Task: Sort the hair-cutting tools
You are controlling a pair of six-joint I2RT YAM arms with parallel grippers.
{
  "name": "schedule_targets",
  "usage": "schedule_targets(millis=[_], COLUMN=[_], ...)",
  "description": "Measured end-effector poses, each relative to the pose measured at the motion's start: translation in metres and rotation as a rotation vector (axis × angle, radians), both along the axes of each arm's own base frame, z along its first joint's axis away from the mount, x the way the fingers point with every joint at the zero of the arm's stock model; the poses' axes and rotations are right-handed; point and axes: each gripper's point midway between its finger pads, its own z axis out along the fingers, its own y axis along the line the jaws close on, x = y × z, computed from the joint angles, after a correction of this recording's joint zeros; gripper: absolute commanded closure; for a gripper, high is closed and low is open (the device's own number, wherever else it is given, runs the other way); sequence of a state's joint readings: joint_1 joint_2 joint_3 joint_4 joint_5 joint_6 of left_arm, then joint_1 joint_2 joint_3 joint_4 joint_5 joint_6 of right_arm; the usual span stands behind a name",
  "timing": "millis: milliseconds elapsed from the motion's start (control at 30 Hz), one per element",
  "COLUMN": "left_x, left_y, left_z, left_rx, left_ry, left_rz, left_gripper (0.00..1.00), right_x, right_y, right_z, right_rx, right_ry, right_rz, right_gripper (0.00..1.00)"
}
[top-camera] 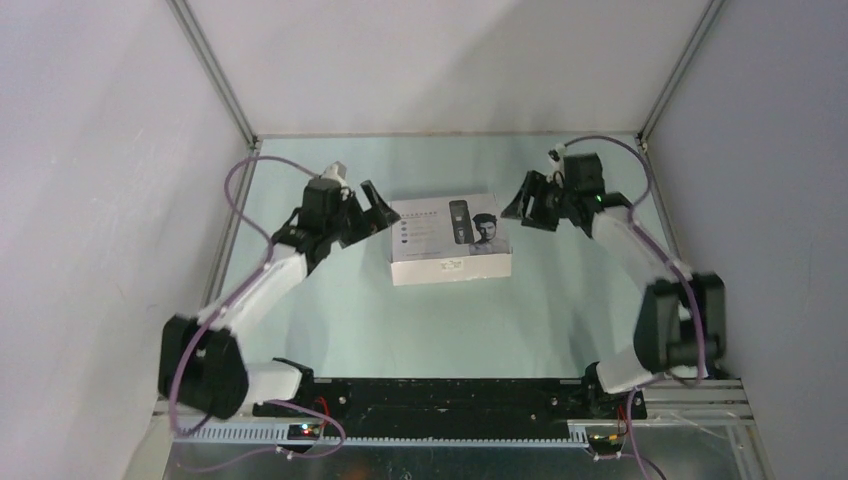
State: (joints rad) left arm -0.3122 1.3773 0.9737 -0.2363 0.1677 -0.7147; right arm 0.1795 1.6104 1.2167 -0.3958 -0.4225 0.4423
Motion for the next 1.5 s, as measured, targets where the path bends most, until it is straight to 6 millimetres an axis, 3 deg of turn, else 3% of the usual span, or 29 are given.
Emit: schedule_targets(millis=[67,167,267,400,700,933,1100,1267,1500], left_x=[-0.028,-0.059,-0.081,-0.093,-0.095,-0.098,-0.096,-0.095,-0.105], left_y=[0.004,-0.007,-0.012,-0.006,-0.016,-0.022,-0.028,-0.032,-0.029], left_z=[0.006,0.003,-0.017,-0.045,-0.060,-0.079,-0.073,-0.067,-0.073], left_rx=[0.024,0.050,0.068,0.084,0.054,0.043,0.001,-0.028,-0.017], left_ry=[-0.060,-0.105,-0.091,-0.022,0.047,0.137,0.149,0.161,0.217], left_rz=[-0.025,-0.090,-0.130,-0.111,-0.077,-0.050,-0.028,-0.018,-0.016], left_gripper=[0.00,0.00,0.00,0.00,0.02,0.11,0.20,0.36,0.40], right_x=[-0.033,-0.065,-0.087,-0.100,-0.108,-0.104,-0.103,-0.105,-0.116], right_y=[-0.006,-0.010,-0.011,-0.007,0.005,0.014,0.016,0.017,0.009], right_z=[0.010,0.012,-0.007,-0.032,-0.055,-0.062,-0.062,-0.063,-0.063], right_rx=[0.005,0.014,0.017,0.008,0.013,0.045,0.066,0.078,0.070], right_ry=[-0.047,-0.098,-0.079,-0.022,0.001,0.025,0.043,0.070,0.135], right_rz=[0.006,0.009,0.014,0.013,0.003,-0.028,-0.060,-0.091,-0.169], right_gripper=[0.32,0.32,0.32,0.31,0.33,0.38,0.45,0.57,0.67])
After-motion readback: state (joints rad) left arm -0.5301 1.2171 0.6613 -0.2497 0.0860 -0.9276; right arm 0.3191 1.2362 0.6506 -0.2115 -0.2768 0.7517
